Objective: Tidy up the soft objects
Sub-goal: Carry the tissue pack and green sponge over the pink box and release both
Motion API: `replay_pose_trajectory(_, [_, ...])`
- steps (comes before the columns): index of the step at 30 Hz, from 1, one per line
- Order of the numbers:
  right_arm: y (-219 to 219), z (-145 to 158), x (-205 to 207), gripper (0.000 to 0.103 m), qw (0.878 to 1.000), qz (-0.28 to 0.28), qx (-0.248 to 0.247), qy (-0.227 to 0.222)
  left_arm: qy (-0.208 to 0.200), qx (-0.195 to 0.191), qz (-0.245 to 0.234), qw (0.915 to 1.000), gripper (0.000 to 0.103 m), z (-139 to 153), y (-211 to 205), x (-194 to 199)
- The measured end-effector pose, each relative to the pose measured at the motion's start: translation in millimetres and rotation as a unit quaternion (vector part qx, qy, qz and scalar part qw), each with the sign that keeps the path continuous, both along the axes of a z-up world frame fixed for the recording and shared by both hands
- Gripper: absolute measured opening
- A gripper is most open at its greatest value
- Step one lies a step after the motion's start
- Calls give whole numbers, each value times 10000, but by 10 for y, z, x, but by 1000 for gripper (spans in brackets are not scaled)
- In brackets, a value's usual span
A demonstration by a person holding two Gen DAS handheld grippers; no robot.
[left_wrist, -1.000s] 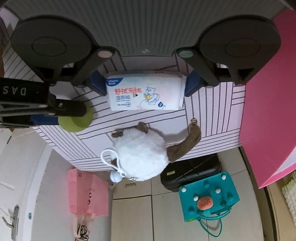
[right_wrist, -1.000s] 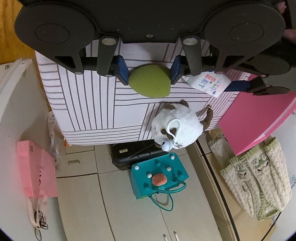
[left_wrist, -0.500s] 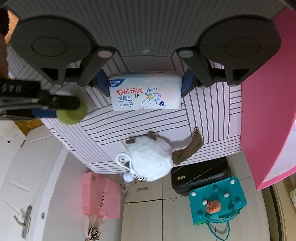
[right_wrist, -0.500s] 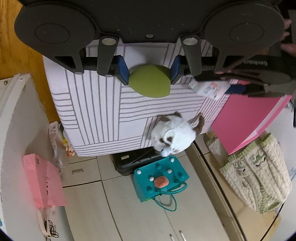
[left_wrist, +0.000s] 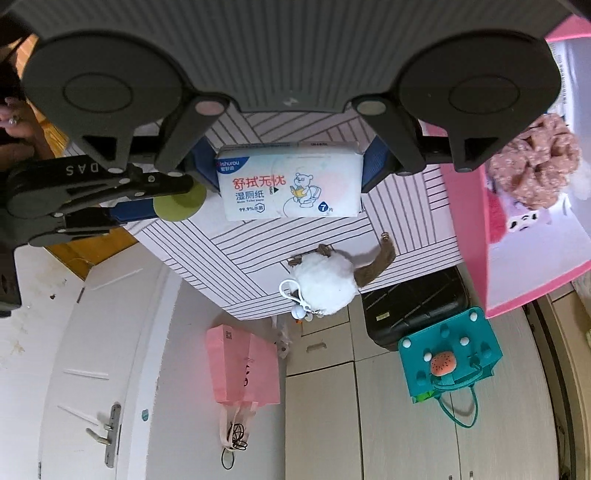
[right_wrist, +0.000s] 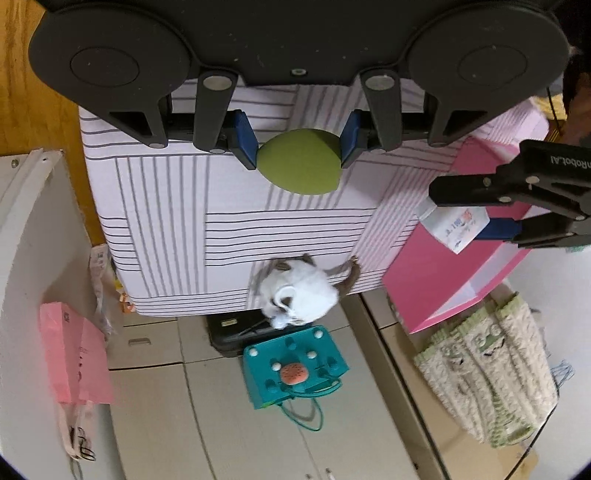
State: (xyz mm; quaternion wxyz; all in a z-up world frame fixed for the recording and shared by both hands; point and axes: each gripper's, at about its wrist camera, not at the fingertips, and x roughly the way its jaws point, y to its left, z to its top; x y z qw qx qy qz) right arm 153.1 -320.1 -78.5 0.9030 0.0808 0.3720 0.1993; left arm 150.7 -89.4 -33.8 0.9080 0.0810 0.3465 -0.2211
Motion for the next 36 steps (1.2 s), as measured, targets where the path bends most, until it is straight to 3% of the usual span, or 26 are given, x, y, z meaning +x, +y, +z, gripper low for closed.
replay_pose_trajectory(10, [317, 531, -154, 53, 9955, 927, -126, -173, -264, 88, 56, 9996, 77, 334, 393, -373])
replay_pose_trajectory(19, [792, 693, -94, 53, 9864, 1621, 62, -262, -458, -45, 796, 9958, 77, 540, 1129, -454])
replay_pose_trajectory(25, [1218, 765, 109, 53, 9805, 1949, 59, -264, -356, 313, 1363, 9895, 77, 457, 1589, -247])
replay_pose_trajectory(31, [1728, 888, 492, 53, 9709, 2382, 65, -229, 177, 389, 1425, 9889, 77, 312, 1896, 183])
replay_pose_trajectory(36, [2197, 946, 976, 53, 9720, 2344, -90, -114, 406, 388, 1441, 9880, 77, 199, 2019, 525])
